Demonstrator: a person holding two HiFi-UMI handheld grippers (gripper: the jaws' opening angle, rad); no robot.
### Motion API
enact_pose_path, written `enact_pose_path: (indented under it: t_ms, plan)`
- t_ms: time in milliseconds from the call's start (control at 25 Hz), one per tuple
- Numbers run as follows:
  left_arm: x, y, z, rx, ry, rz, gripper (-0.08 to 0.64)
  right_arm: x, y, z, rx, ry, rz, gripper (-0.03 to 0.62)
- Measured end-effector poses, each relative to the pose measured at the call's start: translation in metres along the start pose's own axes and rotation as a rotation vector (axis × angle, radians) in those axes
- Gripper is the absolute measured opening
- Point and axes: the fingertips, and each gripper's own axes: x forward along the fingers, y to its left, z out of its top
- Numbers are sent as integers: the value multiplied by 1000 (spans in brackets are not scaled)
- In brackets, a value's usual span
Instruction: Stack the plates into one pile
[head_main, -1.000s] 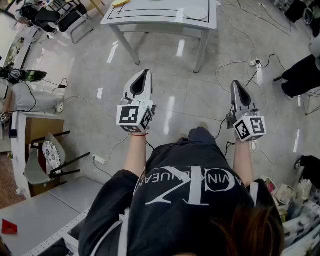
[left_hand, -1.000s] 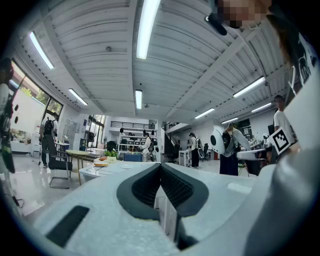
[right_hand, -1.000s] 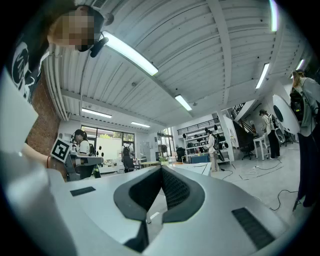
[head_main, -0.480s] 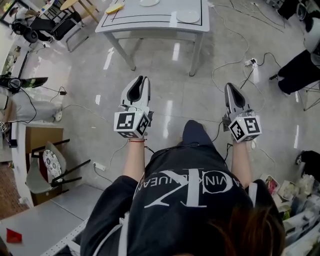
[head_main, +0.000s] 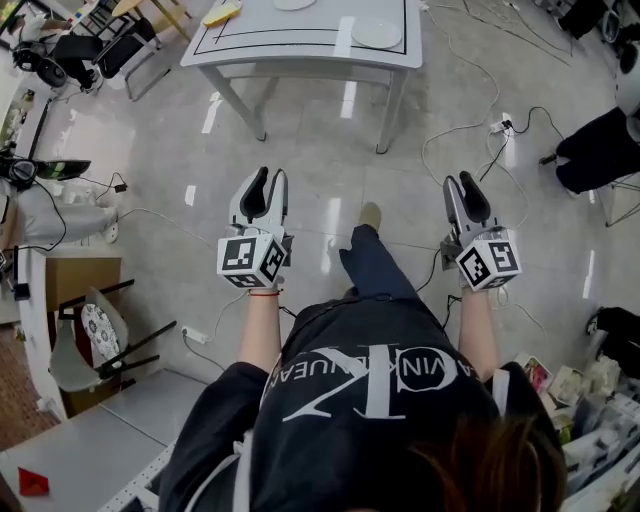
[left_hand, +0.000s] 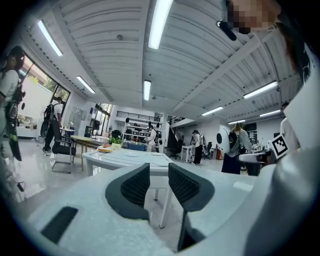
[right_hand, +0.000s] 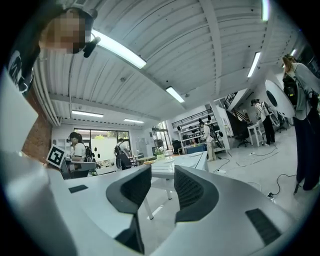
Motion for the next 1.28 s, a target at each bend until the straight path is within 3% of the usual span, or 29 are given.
enact_pose_path:
  t_ms: [400,680,1280]
  plan:
    - [125,38,15,13,38,-27,112,111,-61,0,55,31,-29,129]
    - [207,62,37,4,31,-17,112,197,-88,17,39,61,38,127]
    - [324,84,54,38,42,-38,112,299,-147,14,86,90,55,124]
